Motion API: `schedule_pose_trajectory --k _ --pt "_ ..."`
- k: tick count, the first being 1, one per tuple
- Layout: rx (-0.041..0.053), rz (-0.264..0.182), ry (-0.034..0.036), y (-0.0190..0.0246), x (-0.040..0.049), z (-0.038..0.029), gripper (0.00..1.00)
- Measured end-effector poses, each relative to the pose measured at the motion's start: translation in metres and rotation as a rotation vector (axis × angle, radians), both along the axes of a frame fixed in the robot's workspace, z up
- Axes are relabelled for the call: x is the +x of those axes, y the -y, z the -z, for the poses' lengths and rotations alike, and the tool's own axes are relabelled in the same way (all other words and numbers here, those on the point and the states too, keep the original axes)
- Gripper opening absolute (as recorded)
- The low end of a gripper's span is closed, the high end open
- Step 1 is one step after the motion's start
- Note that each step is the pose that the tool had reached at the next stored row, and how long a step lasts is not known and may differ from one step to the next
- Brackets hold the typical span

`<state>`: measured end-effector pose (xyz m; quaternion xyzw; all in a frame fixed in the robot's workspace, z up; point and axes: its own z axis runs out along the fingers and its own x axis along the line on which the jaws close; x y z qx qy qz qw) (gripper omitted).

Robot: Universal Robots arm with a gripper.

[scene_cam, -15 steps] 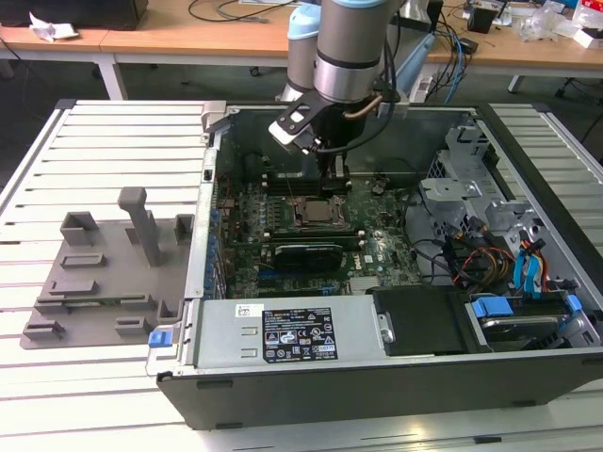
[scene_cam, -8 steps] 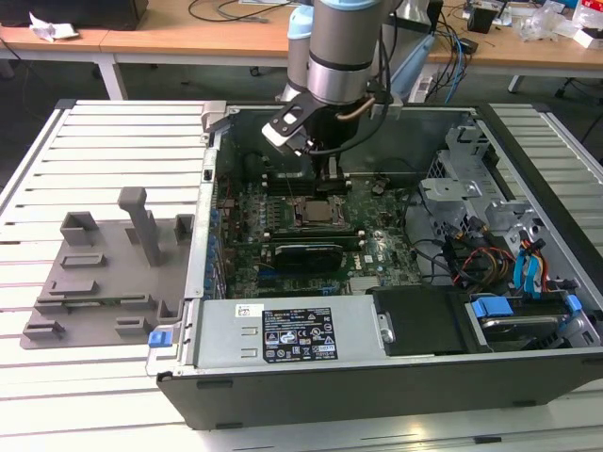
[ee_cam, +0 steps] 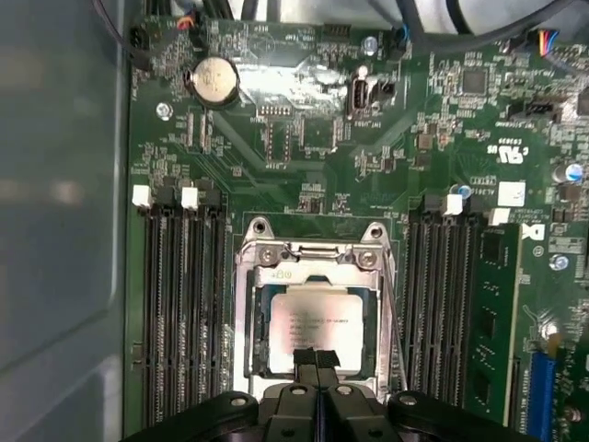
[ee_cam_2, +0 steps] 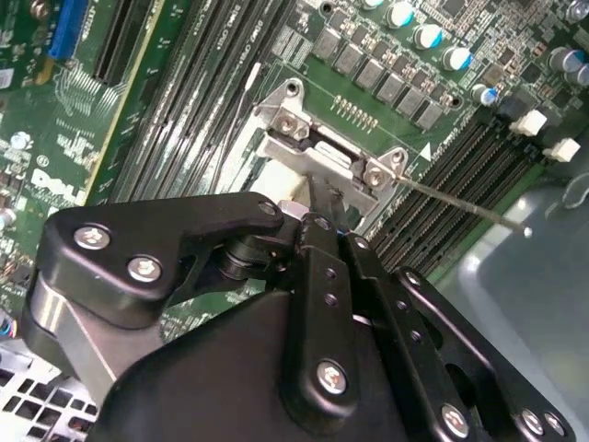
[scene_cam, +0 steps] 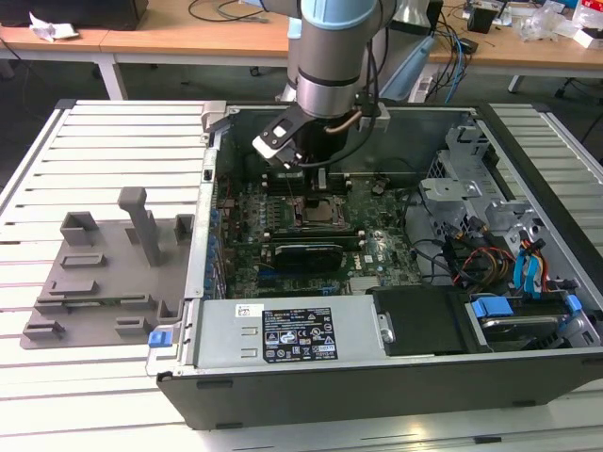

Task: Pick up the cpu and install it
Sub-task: 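Close the cpu cover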

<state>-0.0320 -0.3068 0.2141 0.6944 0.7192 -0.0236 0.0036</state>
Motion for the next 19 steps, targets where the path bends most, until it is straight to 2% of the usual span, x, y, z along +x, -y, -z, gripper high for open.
schedule_pose_trajectory --k 4,7,9,13,16,19 --pt "-0.0002 0.0 -0.0001 0.0 -0.0031 0.0079 0.11" --pt "0.0001 0.0 -0.0001 0.0 -0.0029 0.0083 0.11" --pt "0.0001 0.0 0.0001 0.0 0.0046 0.0083 0.11" --pt "0.0 0.0 -0.0004 0.0 0.0142 0.0043 0.11" --pt "0.0 0.0 -0.0005 0.0 0.0169 0.0016 0.11" --pt "0.0 0.0 -0.0005 0.0 0.0175 -0.0045 0.11"
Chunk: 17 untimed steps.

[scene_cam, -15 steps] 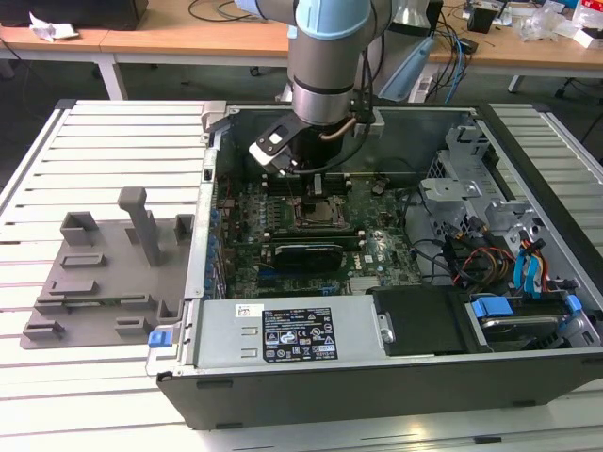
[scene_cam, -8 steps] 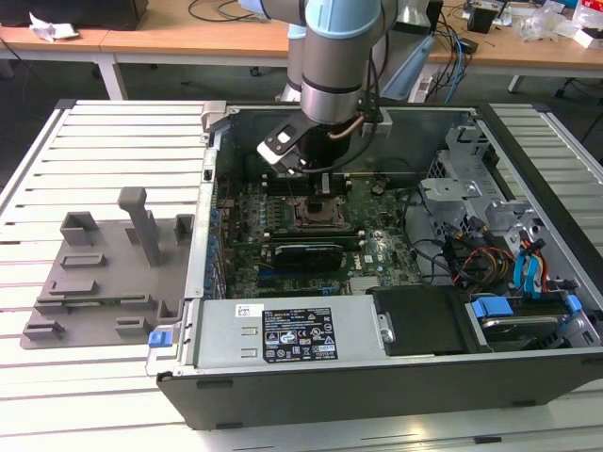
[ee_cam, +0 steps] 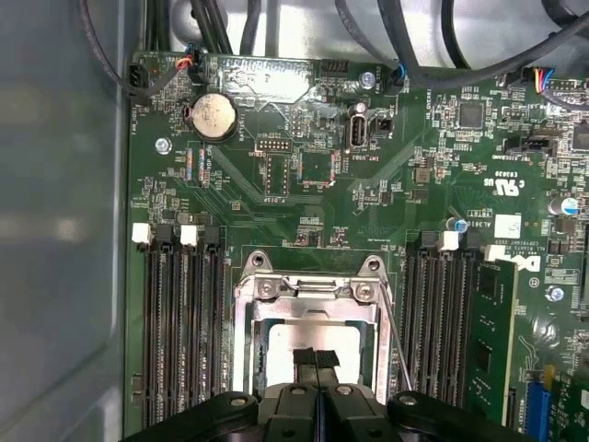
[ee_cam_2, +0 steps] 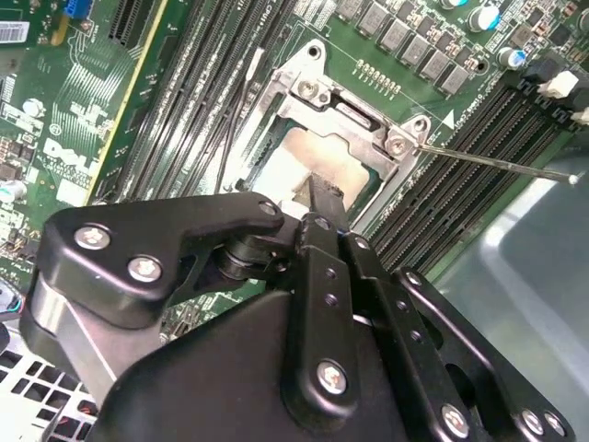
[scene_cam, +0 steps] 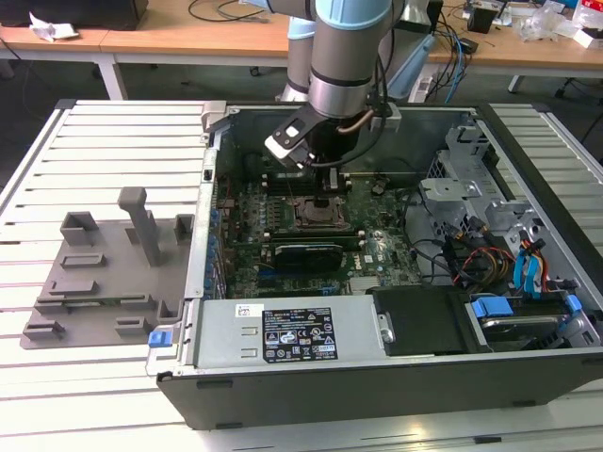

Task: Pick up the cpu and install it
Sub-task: 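Close the cpu cover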

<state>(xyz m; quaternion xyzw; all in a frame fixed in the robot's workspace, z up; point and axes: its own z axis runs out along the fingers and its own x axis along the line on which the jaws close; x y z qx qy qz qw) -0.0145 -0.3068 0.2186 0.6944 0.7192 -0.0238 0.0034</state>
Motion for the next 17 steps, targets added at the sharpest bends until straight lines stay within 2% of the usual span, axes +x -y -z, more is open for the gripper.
schedule_pose_trajectory --k 7,9,13,15,17 --pt "0.0001 0.0 0.0 0.0 0.0 -0.0055 0.11" --pt "0.0001 0.0 0.0 0.0 0.0 -0.0093 0.11" --pt "0.0001 0.0 0.0 0.0 0.0 -0.0129 0.11" --pt "0.0 0.0 0.0 0.0 0.0 -0.0173 0.11" --pt "0.0004 0.0 0.0002 -0.0001 0.0 -0.0184 0.11"
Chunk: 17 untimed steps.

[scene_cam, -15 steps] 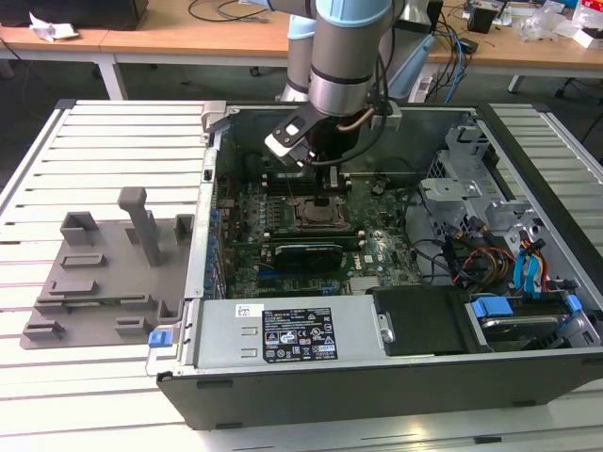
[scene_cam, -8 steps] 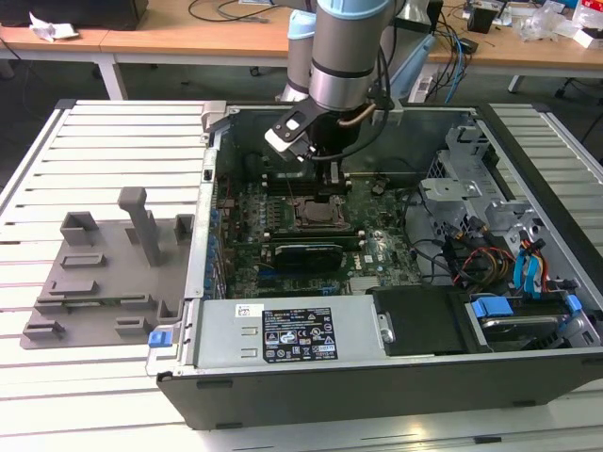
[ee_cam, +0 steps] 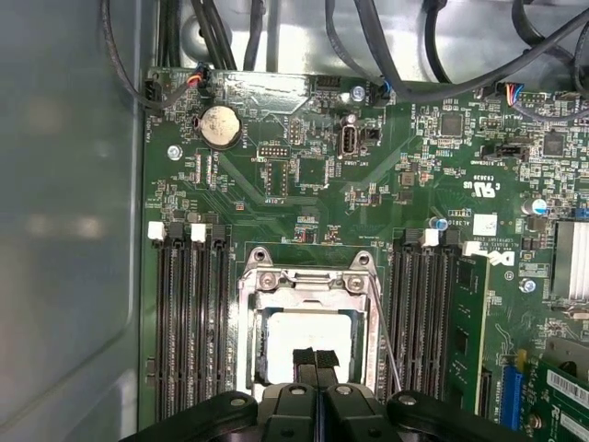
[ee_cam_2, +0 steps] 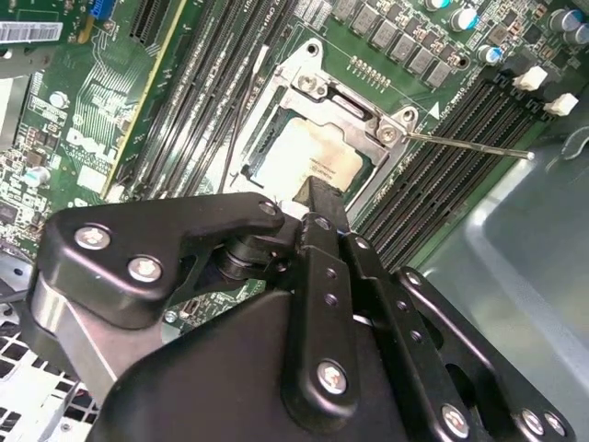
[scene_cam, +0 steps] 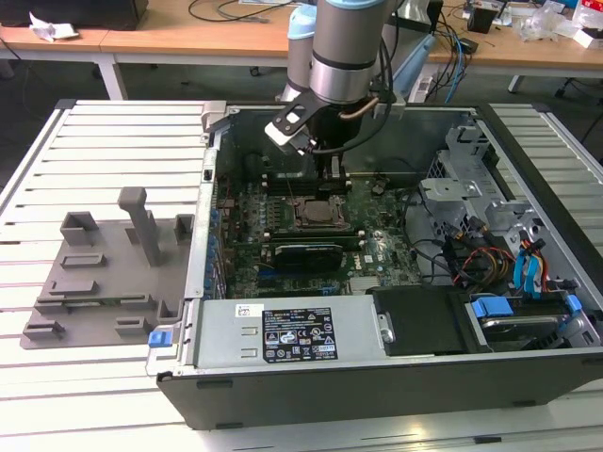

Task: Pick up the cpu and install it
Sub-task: 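Close the cpu cover, then install the first cpu locking lever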

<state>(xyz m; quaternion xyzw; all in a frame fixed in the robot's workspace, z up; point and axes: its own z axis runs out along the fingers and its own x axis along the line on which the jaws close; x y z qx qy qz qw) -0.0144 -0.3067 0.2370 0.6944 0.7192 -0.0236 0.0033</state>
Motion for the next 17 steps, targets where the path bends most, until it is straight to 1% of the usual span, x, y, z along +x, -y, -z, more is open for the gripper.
schedule_pose_trajectory --k 13,15,17 --pt "-0.0002 -0.003 -0.0002 0.0 0.0 -0.0022 0.11" --pt "-0.0004 -0.044 -0.0002 0.0001 0.0 -0.0023 0.11" --pt "-0.0004 -0.096 -0.0002 0.0001 0.0 -0.0023 0.11"
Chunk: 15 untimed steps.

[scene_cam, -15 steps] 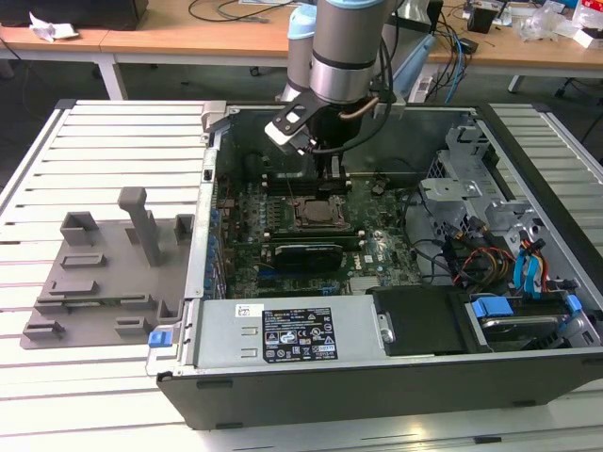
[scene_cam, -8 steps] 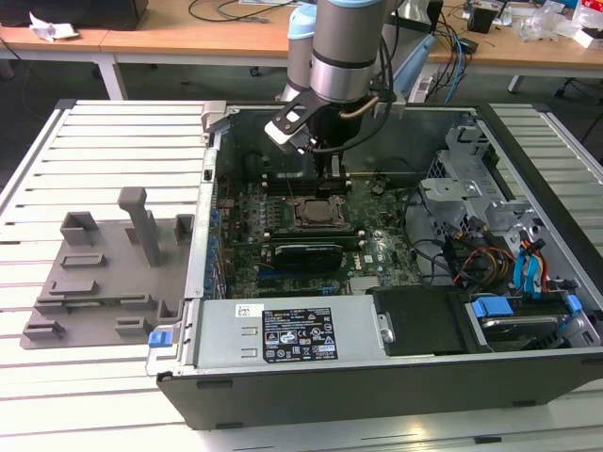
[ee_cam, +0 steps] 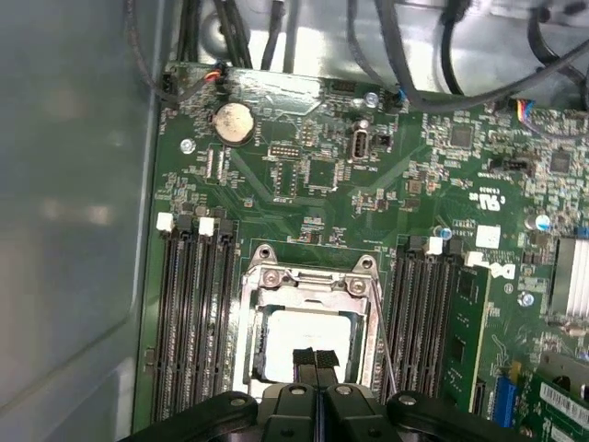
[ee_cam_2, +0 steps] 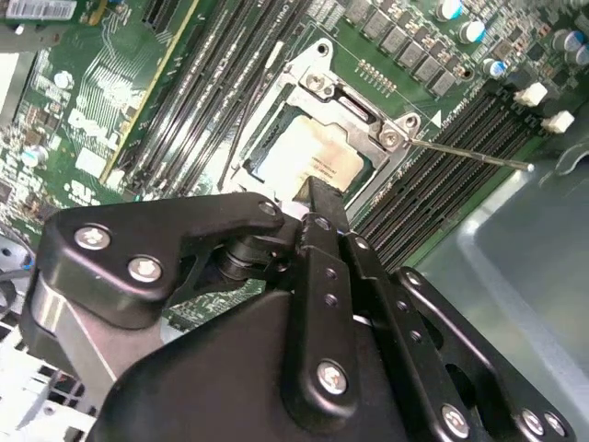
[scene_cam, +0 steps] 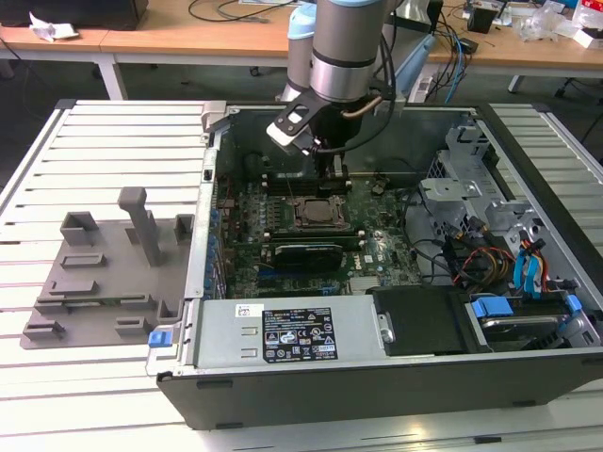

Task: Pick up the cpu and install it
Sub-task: 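Install the first cpu locking lever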

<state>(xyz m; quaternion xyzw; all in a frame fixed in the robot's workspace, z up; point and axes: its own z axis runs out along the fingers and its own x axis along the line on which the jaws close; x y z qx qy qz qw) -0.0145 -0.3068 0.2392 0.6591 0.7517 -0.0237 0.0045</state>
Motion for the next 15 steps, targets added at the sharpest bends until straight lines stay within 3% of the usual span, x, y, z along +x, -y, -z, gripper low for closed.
schedule_pose_trajectory --k 3,7,15 --pt "0.0001 -0.13 0.0 0.0 0.0 0.0 0.11" --pt "0.0 -0.197 0.0 0.0 0.0 0.0 0.11" --pt "0.0001 -0.399 0.0 0.0 0.0 0.0001 0.11"
